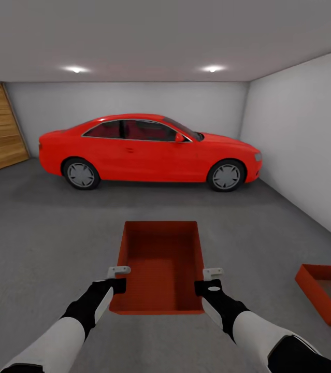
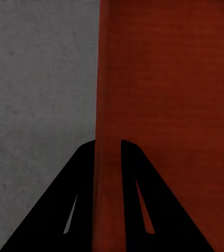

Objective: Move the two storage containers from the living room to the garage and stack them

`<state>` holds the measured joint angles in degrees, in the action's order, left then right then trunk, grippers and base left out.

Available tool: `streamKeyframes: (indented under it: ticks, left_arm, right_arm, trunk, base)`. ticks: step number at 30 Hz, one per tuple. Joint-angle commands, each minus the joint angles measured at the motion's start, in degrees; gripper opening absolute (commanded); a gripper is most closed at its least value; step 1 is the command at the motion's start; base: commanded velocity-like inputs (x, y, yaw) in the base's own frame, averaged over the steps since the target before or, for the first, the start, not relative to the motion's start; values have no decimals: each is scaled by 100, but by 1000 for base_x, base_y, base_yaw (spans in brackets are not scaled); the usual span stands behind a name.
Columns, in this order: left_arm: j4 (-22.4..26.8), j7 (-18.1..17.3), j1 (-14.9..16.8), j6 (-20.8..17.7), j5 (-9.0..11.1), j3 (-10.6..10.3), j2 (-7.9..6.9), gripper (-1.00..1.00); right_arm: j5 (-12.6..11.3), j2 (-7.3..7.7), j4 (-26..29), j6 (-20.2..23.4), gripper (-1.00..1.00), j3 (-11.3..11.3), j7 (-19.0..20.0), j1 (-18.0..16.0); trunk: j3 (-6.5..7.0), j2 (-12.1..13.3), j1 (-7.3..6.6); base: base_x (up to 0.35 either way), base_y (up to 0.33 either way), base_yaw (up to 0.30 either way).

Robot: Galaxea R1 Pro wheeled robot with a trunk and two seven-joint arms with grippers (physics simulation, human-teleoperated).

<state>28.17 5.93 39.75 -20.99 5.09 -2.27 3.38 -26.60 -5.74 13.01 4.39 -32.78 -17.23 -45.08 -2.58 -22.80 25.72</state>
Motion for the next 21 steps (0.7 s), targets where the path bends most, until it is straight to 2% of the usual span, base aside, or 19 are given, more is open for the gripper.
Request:
streamKeyframes:
  ticks: [1, 21]
  left_arm:
    - [57, 75, 6, -45, -167, 95, 31, -100]
    - [57, 75, 6, -45, -167, 92, 31, -100]
  right_arm:
    - [-65, -6, -9, 36, -100, 17, -538, -1]
    - [-65, -2, -9, 36, -100, 17, -541, 1]
  trunk:
    - [-13, -13, 7]
    - [-13, -13, 7]
  base:
    - [322, 0, 0]
    - [322, 0, 0]
